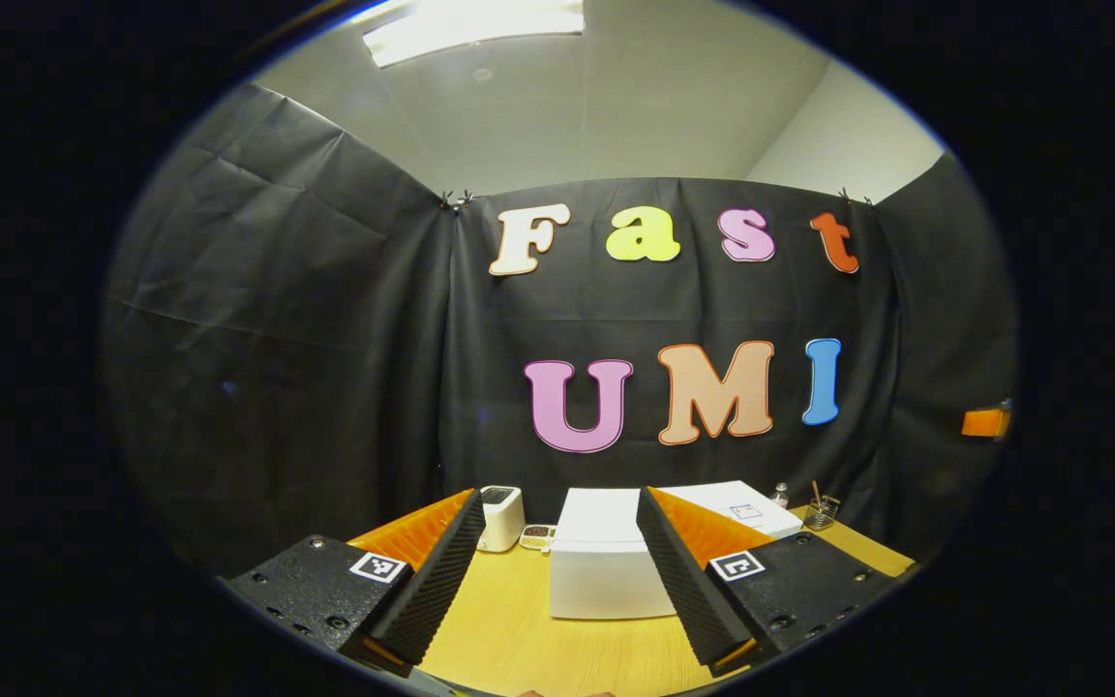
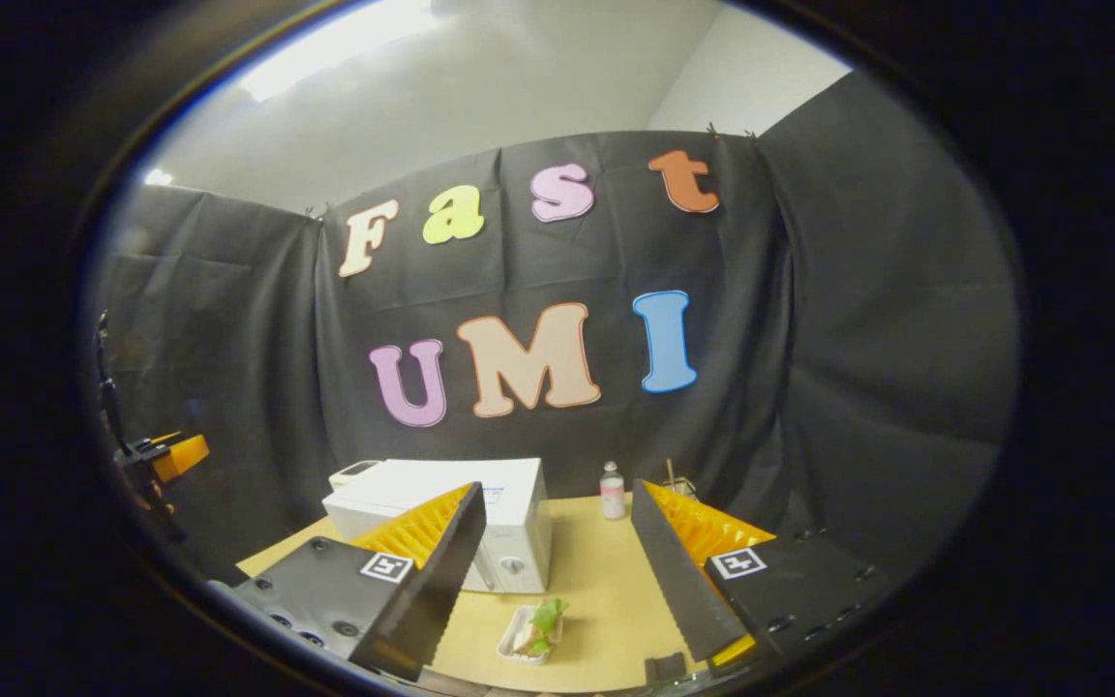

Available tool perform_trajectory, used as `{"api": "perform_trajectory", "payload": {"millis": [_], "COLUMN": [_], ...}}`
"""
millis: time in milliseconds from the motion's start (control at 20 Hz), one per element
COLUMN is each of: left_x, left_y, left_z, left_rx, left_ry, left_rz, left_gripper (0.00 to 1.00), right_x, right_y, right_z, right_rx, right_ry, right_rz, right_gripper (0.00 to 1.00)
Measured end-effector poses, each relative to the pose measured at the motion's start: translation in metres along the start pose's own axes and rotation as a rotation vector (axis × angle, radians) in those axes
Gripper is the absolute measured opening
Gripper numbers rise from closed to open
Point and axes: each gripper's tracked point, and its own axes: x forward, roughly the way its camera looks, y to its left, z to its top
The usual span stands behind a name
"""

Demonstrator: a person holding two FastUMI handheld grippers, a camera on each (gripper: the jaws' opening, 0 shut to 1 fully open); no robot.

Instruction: Open the microwave oven with the left hand, put the food in, and close the microwave oven.

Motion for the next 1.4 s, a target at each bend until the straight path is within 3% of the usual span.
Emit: {"api": "perform_trajectory", "payload": {"millis": [250,800,1200,1400], "left_x": [-0.001,0.010,0.027,0.050], "left_y": [-0.030,-0.123,-0.217,-0.243], "left_z": [-0.033,-0.156,-0.246,-0.275], "left_rx": [-0.033,-0.070,-0.075,-0.115], "left_ry": [0.032,0.137,0.222,0.220], "left_rz": [-0.068,-0.219,-0.413,-0.426], "left_gripper": [0.98,0.98,0.99,0.99], "right_x": [0.000,-0.004,-0.008,-0.026], "right_y": [0.001,0.000,0.004,0.010], "right_z": [-0.003,-0.003,-0.012,-0.022], "right_rx": [0.001,0.009,0.008,-0.016], "right_ry": [0.017,0.010,-0.004,0.005], "right_rz": [0.008,0.010,0.050,0.067], "right_gripper": [0.92,0.92,0.92,0.92]}}
